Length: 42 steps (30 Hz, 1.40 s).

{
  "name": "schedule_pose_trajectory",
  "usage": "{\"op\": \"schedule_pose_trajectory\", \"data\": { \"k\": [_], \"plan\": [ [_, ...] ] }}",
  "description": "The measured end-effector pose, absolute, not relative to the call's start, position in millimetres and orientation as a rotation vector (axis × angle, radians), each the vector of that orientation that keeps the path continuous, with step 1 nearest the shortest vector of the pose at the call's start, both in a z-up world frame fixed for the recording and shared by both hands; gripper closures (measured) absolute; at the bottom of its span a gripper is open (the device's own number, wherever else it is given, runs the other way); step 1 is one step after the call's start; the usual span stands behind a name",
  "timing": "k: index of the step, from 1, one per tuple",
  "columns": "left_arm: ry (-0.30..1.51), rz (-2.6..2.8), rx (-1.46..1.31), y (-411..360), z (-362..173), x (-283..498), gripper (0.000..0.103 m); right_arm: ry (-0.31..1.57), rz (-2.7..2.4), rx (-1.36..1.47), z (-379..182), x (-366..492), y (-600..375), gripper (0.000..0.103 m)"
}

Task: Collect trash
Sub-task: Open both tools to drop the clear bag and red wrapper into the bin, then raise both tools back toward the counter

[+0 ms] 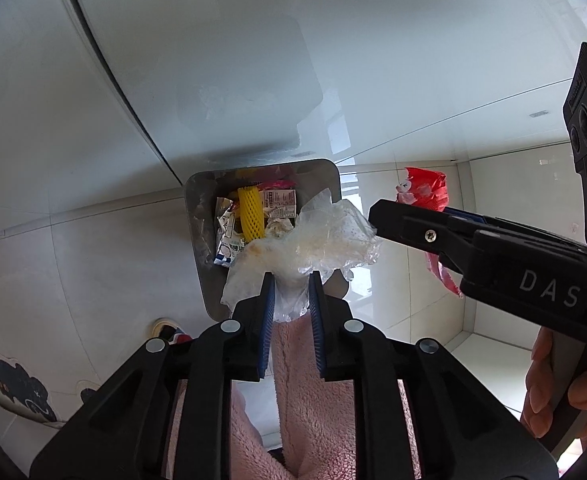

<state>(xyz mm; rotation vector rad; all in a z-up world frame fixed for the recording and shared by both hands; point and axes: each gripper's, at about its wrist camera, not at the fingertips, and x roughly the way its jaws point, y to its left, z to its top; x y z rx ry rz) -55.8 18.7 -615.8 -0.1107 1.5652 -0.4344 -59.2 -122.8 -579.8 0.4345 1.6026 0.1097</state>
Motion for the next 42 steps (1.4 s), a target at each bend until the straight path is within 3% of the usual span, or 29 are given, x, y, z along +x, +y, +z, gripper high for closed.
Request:
{"op": "schedule_pose_trajectory", "data": {
  "k": [3, 15, 23, 26, 31, 35, 42],
  "plan": [
    [1.562, -0.430, -0.116, 21.5, -616.0, -53.9, 0.071, 1.601, 0.096, 0.437, -578.8, -55.4, -126.4, 0.057],
    [1.552, -0.432, -0.126, 28.9, -605.0, -49.8, 0.060, 1.593, 0.072, 0.435, -570.1, -49.2, -130.1, 0.048],
    [1.474, -0.446, -0.108, 40.5, -544.3, -61.4, 0.047, 1.551, 0.053, 0.365, -533.7, -54.0, -133.0, 0.035],
    [1.420, -0.449, -0.081, 44.8, -503.8, -63.4, 0.040, 1.509, 0.028, 0.288, -500.4, -59.1, -132.3, 0.024],
    [1.301, -0.454, -0.053, 56.8, -431.3, -64.3, 0.029, 1.432, 0.007, 0.232, -437.3, -67.5, -131.8, 0.023],
    [1.183, -0.452, -0.024, 68.9, -376.4, -63.0, 0.021, 1.302, -0.058, 0.221, -375.5, -74.4, -135.6, 0.005],
    [1.037, -0.463, 0.005, 75.1, -301.7, -47.8, 0.012, 1.071, -0.105, 0.251, -276.1, -75.4, -133.2, 0.003]
  ]
}}
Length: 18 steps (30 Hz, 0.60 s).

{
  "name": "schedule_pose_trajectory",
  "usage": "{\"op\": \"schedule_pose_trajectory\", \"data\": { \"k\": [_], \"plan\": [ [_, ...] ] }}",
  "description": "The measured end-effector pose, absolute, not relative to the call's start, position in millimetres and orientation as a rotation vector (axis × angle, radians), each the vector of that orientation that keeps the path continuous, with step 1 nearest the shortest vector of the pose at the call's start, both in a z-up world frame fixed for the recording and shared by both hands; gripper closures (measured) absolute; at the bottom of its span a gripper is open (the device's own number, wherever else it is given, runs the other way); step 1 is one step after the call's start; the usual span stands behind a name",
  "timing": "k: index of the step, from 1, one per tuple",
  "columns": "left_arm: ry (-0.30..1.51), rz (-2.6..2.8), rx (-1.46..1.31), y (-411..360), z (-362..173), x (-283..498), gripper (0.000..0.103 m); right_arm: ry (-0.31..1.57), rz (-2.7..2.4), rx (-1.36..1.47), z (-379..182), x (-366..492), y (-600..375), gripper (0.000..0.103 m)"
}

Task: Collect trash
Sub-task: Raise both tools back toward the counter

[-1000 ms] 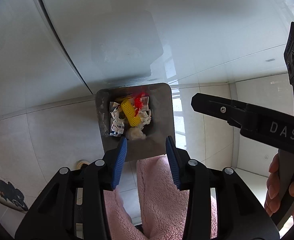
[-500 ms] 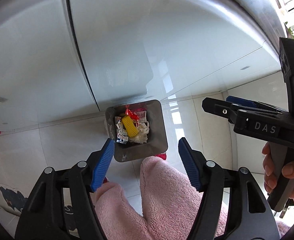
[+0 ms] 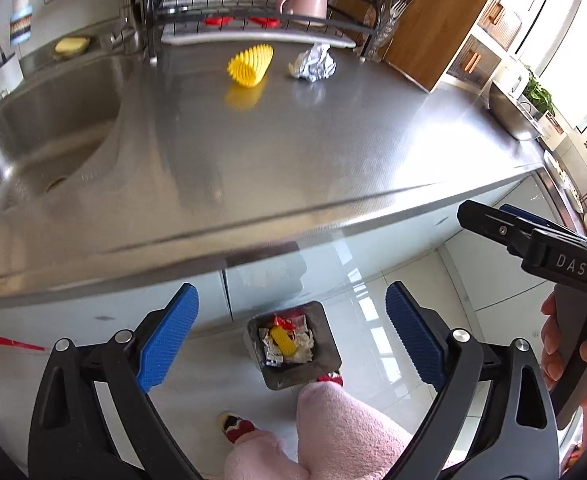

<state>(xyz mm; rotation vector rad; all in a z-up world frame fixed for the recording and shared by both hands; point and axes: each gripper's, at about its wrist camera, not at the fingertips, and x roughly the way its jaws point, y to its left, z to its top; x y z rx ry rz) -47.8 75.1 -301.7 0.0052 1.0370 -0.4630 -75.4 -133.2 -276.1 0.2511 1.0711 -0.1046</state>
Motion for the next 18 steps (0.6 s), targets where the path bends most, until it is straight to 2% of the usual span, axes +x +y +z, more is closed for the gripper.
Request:
{"op": "schedule_pose_trajectory", "data": {
  "k": [7, 18],
  "plan": [
    [0.938, -0.400, -0.043, 72.7, -264.4, -2.9, 0.011, 0.956, -0.051, 0.279, -225.9, -27.2, -142.6, 0.003],
    [0.880, -0.337, -0.050, 59.9, -262.8, 91.7, 0.012, 0.952, 0.018, 0.287, -234.5, 84.8, -176.4, 0.003]
  ]
}}
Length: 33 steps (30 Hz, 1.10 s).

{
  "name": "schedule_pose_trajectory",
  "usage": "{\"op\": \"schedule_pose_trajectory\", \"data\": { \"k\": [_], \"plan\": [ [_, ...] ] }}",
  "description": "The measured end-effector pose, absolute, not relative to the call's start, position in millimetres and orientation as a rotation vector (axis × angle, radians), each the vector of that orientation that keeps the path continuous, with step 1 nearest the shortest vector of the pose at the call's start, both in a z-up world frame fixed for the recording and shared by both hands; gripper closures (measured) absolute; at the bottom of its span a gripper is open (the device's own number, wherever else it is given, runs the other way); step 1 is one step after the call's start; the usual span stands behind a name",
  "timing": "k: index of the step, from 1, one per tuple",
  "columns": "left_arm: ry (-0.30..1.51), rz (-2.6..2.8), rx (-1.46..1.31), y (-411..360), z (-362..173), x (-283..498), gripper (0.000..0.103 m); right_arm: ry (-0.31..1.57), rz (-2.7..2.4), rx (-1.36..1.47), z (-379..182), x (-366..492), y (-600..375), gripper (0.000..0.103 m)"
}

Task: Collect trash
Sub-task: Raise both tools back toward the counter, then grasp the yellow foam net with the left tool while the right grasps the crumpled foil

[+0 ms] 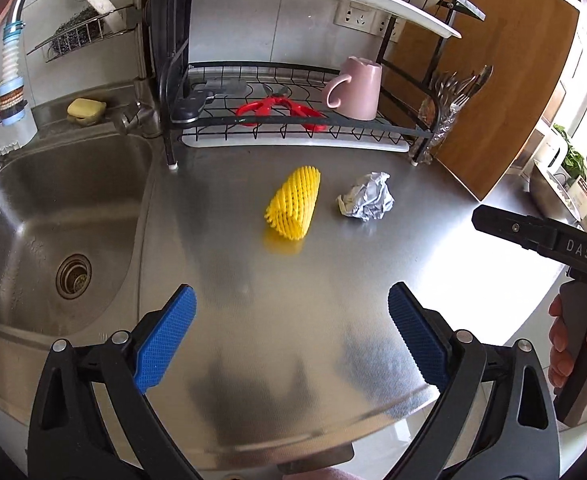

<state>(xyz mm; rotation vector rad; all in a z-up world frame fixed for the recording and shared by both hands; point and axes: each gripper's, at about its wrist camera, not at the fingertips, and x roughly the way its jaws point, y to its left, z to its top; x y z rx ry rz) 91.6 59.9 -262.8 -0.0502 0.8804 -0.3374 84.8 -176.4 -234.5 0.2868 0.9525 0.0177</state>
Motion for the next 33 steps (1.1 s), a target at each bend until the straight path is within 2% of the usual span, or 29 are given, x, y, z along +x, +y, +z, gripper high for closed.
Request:
{"op": "schedule_pose_trajectory", "data": {
  "k": [2, 6, 8, 16, 19, 22, 25, 27, 28, 29, 30, 31, 33],
  "plan": [
    [0.883, -0.346, -0.042, 56.1, -266.0, 107.4, 0.013, 0.961, 0.024, 0.289, -239.4, 104.0, -180.5, 0.003],
    [0.901, -0.371, -0.030, 45.3, -276.9, 141.7, 0.028, 0.982, 0.032, 0.295, -252.7, 138.3, -182.5, 0.004],
    [0.910, -0.378, -0.025, 39.9, -283.1, 157.7, 0.031, 0.996, 0.044, 0.301, -260.3, 153.0, -182.5, 0.005],
    [0.940, -0.391, 0.017, 19.3, -307.6, 203.1, 0.033, 1.071, 0.065, 0.307, -293.6, 200.4, -179.2, 0.020],
    [0.965, -0.395, 0.013, 16.4, -318.3, 214.8, 0.036, 1.083, 0.067, 0.303, -303.3, 209.5, -176.6, 0.020],
    [0.992, -0.403, 0.000, 16.7, -329.1, 222.5, 0.042, 1.098, 0.074, 0.298, -311.9, 215.7, -174.4, 0.021],
    [1.022, -0.420, -0.002, 14.9, -339.3, 227.6, 0.055, 1.114, 0.083, 0.296, -321.2, 219.5, -172.5, 0.023],
    [1.034, -0.438, -0.001, 14.2, -344.1, 229.4, 0.070, 1.126, 0.117, 0.327, -327.4, 222.3, -172.1, 0.030],
    [1.031, -0.445, 0.004, 13.8, -345.0, 229.3, 0.074, 1.133, 0.135, 0.347, -328.9, 223.4, -171.0, 0.037],
    [1.033, -0.454, 0.007, 13.6, -345.7, 229.4, 0.083, 1.133, 0.150, 0.356, -328.7, 224.4, -169.4, 0.045],
    [1.030, -0.460, 0.005, 13.5, -344.7, 228.9, 0.087, 1.131, 0.158, 0.352, -327.1, 225.3, -167.0, 0.050],
    [1.027, -0.463, 0.006, 13.4, -343.1, 228.3, 0.090, 1.128, 0.165, 0.343, -325.2, 226.3, -163.9, 0.058],
    [1.021, -0.467, 0.003, 13.4, -339.3, 226.2, 0.094, 1.128, 0.162, 0.314, -322.6, 227.7, -157.6, 0.062]
  ]
}}
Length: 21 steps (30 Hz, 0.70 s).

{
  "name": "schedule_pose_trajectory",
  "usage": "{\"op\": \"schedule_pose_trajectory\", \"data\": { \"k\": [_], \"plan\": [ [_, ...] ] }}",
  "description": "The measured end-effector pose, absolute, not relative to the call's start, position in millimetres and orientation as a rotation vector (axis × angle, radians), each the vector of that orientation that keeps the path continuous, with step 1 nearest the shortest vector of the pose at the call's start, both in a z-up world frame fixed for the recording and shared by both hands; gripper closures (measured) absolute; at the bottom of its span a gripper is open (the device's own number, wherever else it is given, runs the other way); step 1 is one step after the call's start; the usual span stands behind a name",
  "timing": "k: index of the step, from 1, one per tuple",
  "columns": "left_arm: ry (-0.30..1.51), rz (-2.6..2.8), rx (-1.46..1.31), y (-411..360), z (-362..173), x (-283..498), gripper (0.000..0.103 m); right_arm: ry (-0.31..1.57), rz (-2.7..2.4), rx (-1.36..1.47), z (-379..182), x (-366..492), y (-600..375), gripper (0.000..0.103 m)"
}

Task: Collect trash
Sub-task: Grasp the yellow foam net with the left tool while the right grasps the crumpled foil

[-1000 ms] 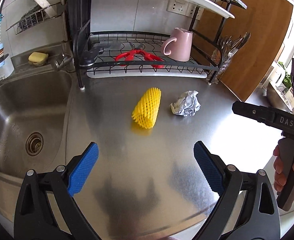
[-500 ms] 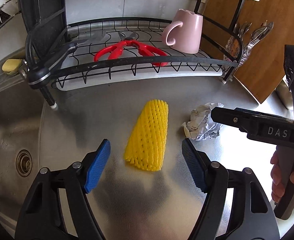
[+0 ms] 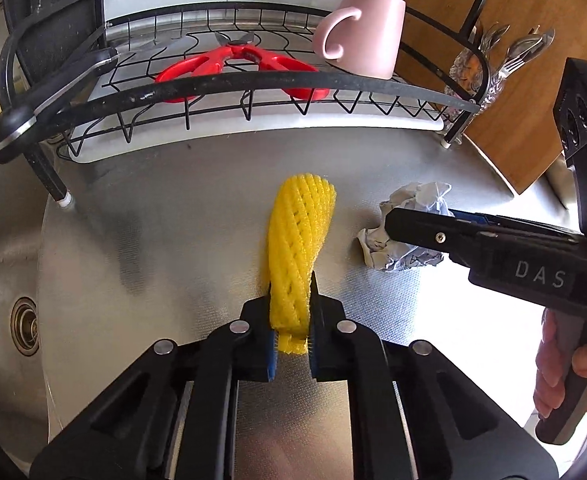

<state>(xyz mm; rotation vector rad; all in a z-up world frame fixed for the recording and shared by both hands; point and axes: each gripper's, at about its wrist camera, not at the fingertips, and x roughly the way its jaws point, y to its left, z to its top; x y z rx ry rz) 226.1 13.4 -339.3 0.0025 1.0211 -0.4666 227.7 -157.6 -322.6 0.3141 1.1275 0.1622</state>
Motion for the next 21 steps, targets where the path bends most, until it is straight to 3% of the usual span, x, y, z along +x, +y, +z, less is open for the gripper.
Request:
{"op": "schedule_pose_trajectory", "data": {
  "k": [5, 21],
  "plan": [
    [1.013, -0.457, 0.031, 12.3, -328.0, 211.4, 0.094, 1.114, 0.146, 0.267, -317.4, 221.3, -150.1, 0.066],
    [0.964, -0.415, 0.027, 57.3, -272.5, 92.7, 0.094, 1.027, 0.100, 0.287, -257.4, 118.9, -145.7, 0.066]
  ]
}}
